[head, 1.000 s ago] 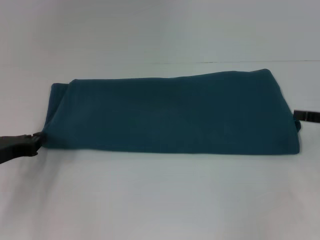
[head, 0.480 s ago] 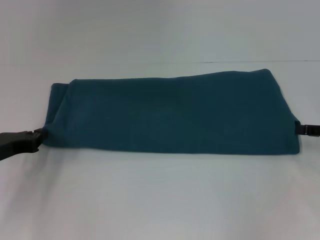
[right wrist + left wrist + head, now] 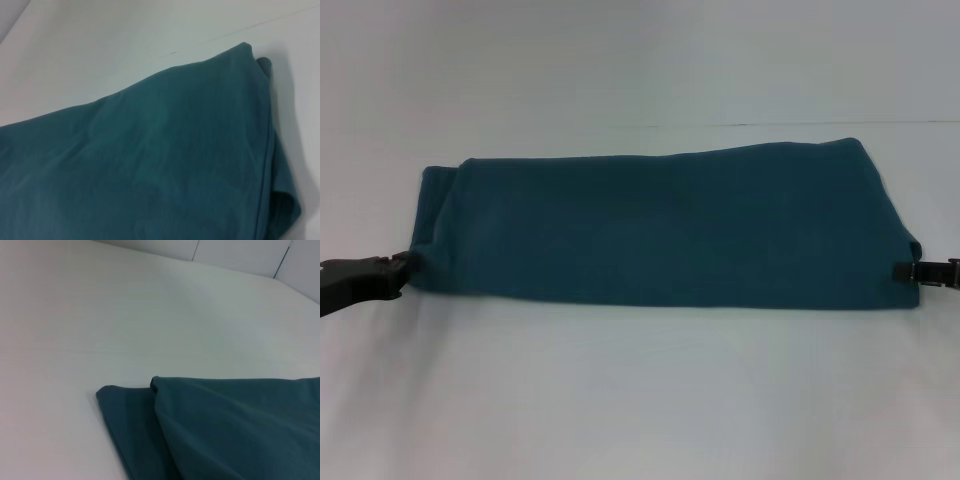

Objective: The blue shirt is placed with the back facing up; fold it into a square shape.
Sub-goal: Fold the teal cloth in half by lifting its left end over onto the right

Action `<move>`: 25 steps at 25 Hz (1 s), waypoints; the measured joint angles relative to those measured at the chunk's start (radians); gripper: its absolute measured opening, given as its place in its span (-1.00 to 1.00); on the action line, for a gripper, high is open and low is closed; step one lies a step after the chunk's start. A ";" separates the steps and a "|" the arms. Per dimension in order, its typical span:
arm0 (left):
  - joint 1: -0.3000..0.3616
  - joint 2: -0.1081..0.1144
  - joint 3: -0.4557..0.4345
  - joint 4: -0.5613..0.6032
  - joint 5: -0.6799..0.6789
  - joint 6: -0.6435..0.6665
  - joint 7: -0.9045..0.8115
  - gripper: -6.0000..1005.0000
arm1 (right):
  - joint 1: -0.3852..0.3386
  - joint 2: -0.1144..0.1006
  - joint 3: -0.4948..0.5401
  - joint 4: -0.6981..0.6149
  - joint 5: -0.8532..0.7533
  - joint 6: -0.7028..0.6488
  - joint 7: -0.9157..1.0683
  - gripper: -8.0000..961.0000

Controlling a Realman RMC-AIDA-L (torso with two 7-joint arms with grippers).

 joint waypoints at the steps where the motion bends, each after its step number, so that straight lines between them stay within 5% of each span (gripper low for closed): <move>1: -0.001 0.000 0.001 0.000 0.000 0.000 0.000 -0.95 | 0.001 0.003 0.000 0.001 0.000 0.007 -0.002 0.27; 18: -0.005 0.002 0.006 -0.001 0.001 -0.012 -0.002 -0.95 | 0.034 0.019 -0.026 0.054 -0.001 0.080 -0.007 0.25; 25: -0.007 0.003 0.006 -0.001 0.003 -0.013 -0.002 -0.95 | 0.035 0.020 -0.043 0.056 0.002 0.082 -0.007 -0.50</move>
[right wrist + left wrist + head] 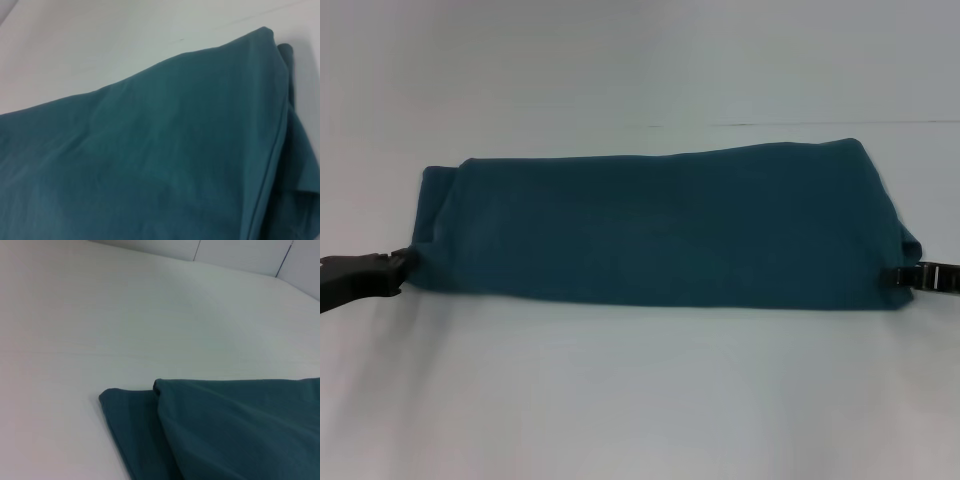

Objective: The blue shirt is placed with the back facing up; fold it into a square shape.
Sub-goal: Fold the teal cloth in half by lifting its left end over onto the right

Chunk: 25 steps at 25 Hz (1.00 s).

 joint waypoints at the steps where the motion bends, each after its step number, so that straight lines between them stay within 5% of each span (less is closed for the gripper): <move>1: 0.000 0.000 0.000 0.000 0.000 0.000 0.000 -0.95 | 0.000 0.000 0.000 -0.001 0.001 0.000 0.000 -0.62; 12: 0.023 -0.006 -0.003 0.027 0.004 0.036 -0.025 -0.95 | -0.015 -0.002 0.015 -0.013 0.021 -0.034 -0.035 -0.96; 25: 0.079 -0.020 -0.008 0.101 0.004 0.088 -0.051 -0.95 | -0.068 -0.010 0.040 -0.040 0.060 -0.088 -0.068 -0.96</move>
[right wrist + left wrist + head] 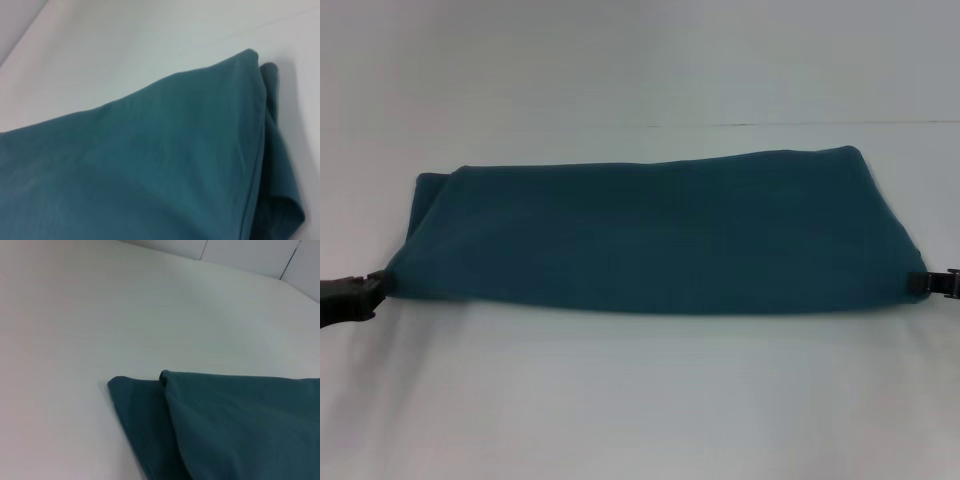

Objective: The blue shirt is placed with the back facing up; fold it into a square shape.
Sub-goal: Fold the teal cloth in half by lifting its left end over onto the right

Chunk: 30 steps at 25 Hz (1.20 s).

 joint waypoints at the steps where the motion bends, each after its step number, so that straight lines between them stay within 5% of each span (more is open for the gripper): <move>1: 0.005 0.000 0.000 0.002 0.000 0.002 -0.001 -0.95 | -0.006 0.001 0.001 -0.011 0.004 -0.009 0.000 -0.96; 22: 0.034 -0.001 -0.024 0.013 -0.006 0.034 -0.002 -0.94 | -0.033 0.011 0.014 -0.036 0.014 -0.083 0.005 -0.96; 28: 0.032 0.007 -0.117 0.035 -0.008 0.129 -0.002 -0.80 | -0.041 0.002 0.101 -0.070 0.014 -0.163 0.003 -0.82; 30: 0.033 0.008 -0.159 0.041 -0.009 0.164 -0.003 -0.70 | -0.042 -0.002 0.153 -0.079 0.022 -0.199 -0.011 -0.63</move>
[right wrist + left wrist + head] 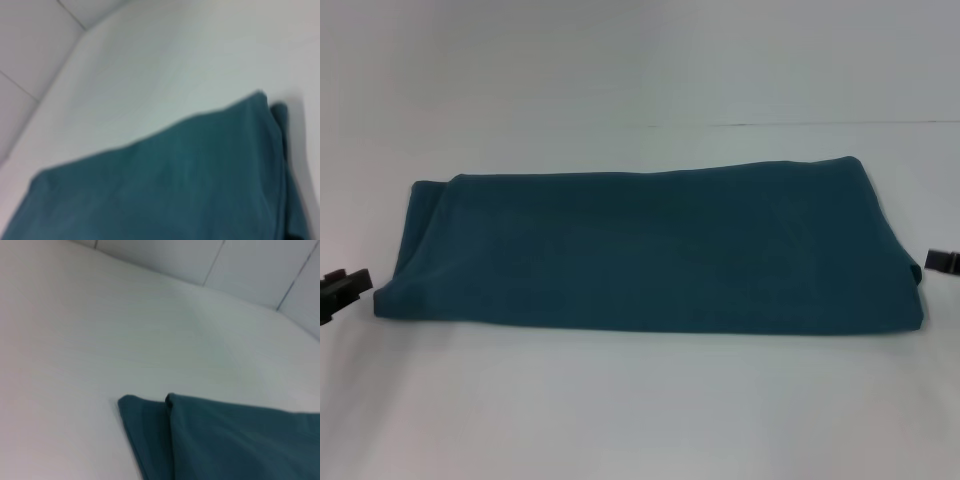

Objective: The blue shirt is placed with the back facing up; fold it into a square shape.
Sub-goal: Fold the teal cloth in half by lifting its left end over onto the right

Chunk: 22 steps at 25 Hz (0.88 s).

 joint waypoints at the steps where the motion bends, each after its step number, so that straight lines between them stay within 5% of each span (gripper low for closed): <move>1: 0.001 0.001 -0.018 0.001 0.000 0.014 -0.004 -0.66 | 0.000 -0.002 0.018 -0.003 0.009 -0.018 -0.008 -0.54; 18: -0.002 0.016 -0.039 -0.010 0.075 0.129 -0.364 0.76 | 0.054 -0.014 0.001 -0.002 0.082 -0.061 -0.068 0.64; 22: -0.008 0.016 -0.037 -0.010 0.106 0.129 -0.411 0.77 | 0.064 -0.021 -0.006 -0.004 0.082 -0.061 -0.067 0.87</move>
